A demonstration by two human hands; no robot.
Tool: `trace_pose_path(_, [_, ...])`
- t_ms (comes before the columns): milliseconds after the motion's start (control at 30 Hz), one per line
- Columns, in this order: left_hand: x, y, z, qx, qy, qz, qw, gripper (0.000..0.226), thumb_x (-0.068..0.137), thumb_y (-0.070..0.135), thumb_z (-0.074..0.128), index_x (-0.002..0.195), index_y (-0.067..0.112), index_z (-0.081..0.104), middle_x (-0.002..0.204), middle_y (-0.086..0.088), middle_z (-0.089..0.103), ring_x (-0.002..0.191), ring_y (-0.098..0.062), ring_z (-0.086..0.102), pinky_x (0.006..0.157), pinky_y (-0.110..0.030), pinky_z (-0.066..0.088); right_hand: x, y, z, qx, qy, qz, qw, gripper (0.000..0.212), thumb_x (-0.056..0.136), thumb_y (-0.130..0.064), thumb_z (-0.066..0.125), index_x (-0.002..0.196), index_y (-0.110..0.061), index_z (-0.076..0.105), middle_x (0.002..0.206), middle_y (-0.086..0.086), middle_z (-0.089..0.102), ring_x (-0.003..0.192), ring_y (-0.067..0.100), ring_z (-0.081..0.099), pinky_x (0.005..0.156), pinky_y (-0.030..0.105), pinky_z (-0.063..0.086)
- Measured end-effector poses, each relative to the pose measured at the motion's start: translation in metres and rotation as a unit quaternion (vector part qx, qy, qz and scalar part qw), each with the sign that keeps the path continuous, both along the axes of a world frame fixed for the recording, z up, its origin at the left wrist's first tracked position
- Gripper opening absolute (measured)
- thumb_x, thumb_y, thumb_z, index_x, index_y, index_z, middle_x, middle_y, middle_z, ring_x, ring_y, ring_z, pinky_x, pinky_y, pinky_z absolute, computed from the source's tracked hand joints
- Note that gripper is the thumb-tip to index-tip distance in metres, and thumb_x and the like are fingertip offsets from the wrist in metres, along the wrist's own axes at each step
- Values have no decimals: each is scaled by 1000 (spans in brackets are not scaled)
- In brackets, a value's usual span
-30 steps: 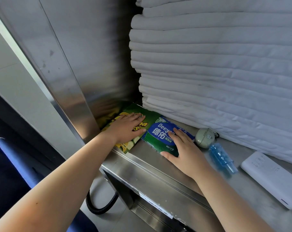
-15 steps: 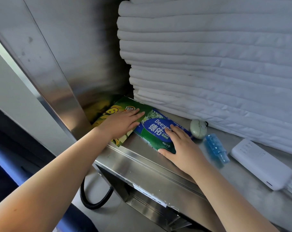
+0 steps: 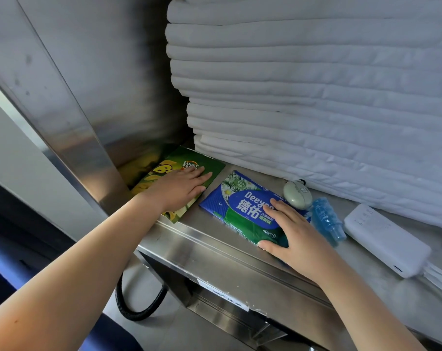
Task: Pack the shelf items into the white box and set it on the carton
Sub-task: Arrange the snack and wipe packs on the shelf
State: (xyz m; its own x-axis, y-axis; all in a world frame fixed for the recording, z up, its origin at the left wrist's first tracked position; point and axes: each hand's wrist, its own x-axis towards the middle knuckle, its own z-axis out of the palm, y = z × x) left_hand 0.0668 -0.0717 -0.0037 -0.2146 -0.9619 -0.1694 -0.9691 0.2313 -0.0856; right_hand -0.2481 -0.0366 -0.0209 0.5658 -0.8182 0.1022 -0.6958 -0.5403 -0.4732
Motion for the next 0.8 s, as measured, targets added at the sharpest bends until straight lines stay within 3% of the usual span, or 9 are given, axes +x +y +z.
trace_pose_path(200, [-5,6,1,3,-2,25,1000,53,98,48,7,148,33,-4,157,7,-5,144,-11,-7,116,-37,-2,-4,0,1,-3,11,20,1000,76,81,-58,58,145,-31,29,153,-17,18,129,-16,5,104,12,18])
trace_pose_path(333, [-22,21,10,-10,65,-26,997,67,83,65,-4,142,36,-14,157,9,-7,143,-7,-6,115,-31,-4,-1,-1,1,14,13,35,999,86,73,-70,55,146,-34,25,150,-26,12,131,-15,4,105,15,19])
trace_pose_path(433, [-36,31,15,14,98,-68,993,81,76,79,7,143,38,-16,155,13,-11,141,-4,-8,113,-27,-3,5,-4,3,39,10,58,998,90,71,-69,61,146,-36,23,143,-33,7,132,-15,5,107,19,23])
trace_pose_path(567, [-47,33,15,28,27,-111,993,107,68,86,28,146,30,-18,151,13,-21,139,-3,-18,112,-27,-12,17,-10,9,68,5,99,993,84,75,-54,68,144,-40,23,148,-32,10,131,-16,7,110,22,26])
trace_pose_path(700, [-52,42,7,34,22,-99,994,117,64,88,39,149,24,-8,158,3,-2,144,-11,-4,115,-33,-9,22,-14,12,83,28,127,988,87,76,-52,68,146,-41,17,153,-26,6,132,-14,5,114,25,24])
trace_pose_path(800, [-57,54,1,-3,35,-94,995,120,59,91,39,149,26,-5,157,1,9,143,-16,7,117,-36,-5,24,-12,8,60,67,139,986,102,71,-63,66,149,-36,6,148,-31,-6,132,-13,-9,112,22,10])
